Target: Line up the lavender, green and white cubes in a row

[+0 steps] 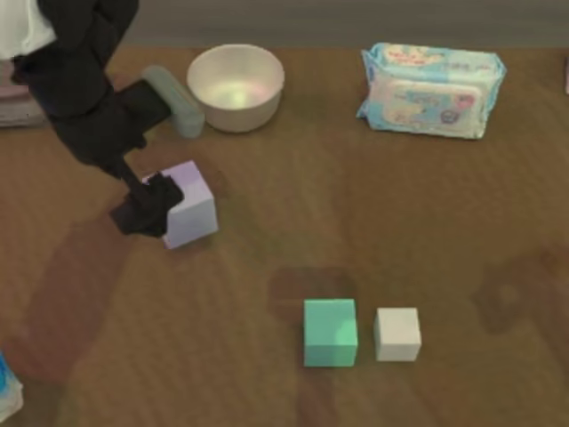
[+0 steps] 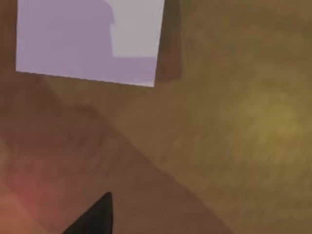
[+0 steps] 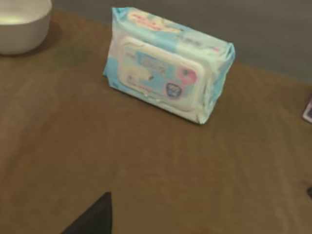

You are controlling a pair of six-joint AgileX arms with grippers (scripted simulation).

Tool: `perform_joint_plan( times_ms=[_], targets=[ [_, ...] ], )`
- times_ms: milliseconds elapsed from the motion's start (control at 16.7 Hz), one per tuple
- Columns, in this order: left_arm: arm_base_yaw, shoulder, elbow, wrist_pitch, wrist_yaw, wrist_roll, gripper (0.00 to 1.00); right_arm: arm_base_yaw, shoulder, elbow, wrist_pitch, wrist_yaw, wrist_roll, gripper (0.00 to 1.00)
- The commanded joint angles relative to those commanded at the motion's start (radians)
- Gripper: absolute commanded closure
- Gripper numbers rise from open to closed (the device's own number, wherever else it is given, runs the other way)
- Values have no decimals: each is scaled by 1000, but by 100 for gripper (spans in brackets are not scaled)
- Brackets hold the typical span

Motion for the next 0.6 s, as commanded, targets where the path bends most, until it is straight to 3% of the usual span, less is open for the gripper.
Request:
perform_joint_plan(
  times_ms=[300,600],
  targets=[
    [-21,301,311,-102,-68,68,0,-112,-308,-257,162,26,124,0],
    [-25,440,483,-127,-126,88,0,-168,-481,-390,259,47,197,0]
  ],
)
